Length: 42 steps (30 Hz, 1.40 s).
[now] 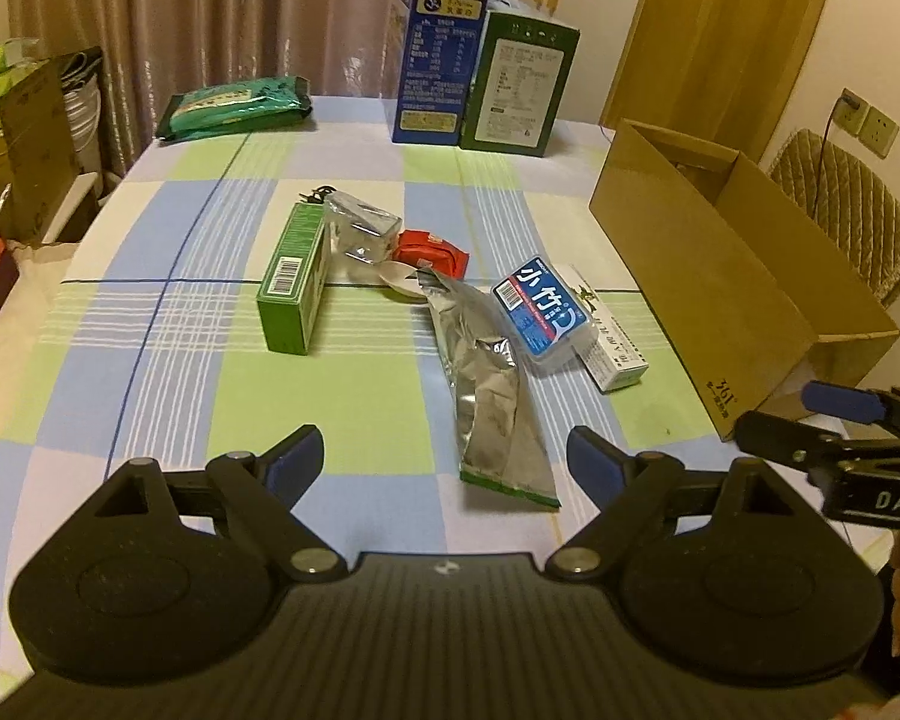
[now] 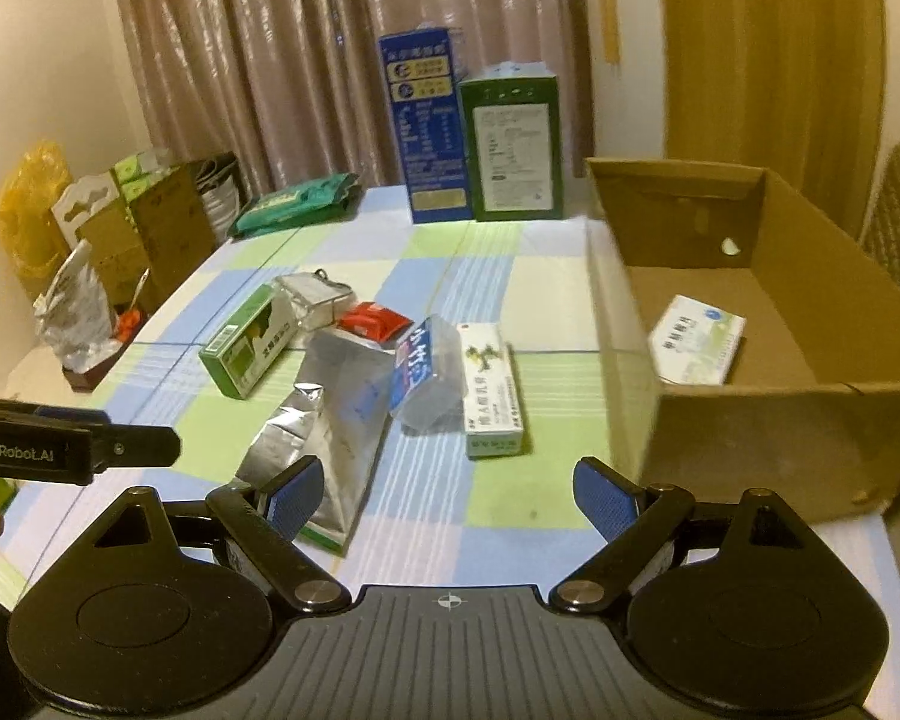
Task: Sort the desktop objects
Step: 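Move left tool to silver foil bag while right tool approaches white parrot ointment box, then close left tool on the foil bag while right tool grasps the ointment box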
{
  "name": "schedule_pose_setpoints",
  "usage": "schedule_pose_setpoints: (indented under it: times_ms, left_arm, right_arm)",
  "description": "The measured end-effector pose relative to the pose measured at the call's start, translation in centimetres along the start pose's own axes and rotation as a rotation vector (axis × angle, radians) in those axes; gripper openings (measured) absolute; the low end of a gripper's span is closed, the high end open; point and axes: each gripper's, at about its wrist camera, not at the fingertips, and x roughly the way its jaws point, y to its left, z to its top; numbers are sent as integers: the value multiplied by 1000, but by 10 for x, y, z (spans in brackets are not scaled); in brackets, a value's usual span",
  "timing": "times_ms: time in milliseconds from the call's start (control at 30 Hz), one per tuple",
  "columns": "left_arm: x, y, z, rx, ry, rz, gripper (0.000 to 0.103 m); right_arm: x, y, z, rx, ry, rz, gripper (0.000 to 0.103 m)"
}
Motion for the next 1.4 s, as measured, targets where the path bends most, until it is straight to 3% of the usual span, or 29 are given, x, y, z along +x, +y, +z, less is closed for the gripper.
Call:
schedule_pose_setpoints:
  times_ms: [400, 633, 700, 867, 1133, 1167, 1233, 1300, 1333, 1400]
  left_arm:
    - [63, 11, 23, 38, 90, -79, 85]
    - [100, 7, 30, 54, 141, -134, 85]
    - [108, 8, 31, 41, 156, -154, 78]
    - [122, 5, 35, 56, 177, -167, 73]
    - [138, 0, 37, 96, 214, -177, 71]
    - [140, 0, 36, 92, 220, -176, 68]
    - [143, 0, 36, 82, 228, -190, 62]
    - [144, -1, 35, 69, 233, -214, 45]
    - [143, -1, 35, 67, 237, -222, 44]
    - [139, -4, 33, 77, 237, -208, 42]
  right_arm:
    - [69, 4, -2, -101, 74, -20, 87]
    - [100, 1, -2, -149, 65, -69, 87]
    - [108, 1, -1, -170, 62, -87, 87]
    - [129, 0, 1, -203, 66, -122, 86]
    - [155, -6, 6, -190, 94, -148, 70]
    - [158, -7, 6, -184, 97, -153, 69]
    - [159, -8, 5, -176, 110, -154, 55]
    - [158, -8, 3, -172, 117, -152, 42]
    - [156, -6, 1, -177, 118, -153, 37]
    - [151, -5, -1, -173, 128, -148, 37]
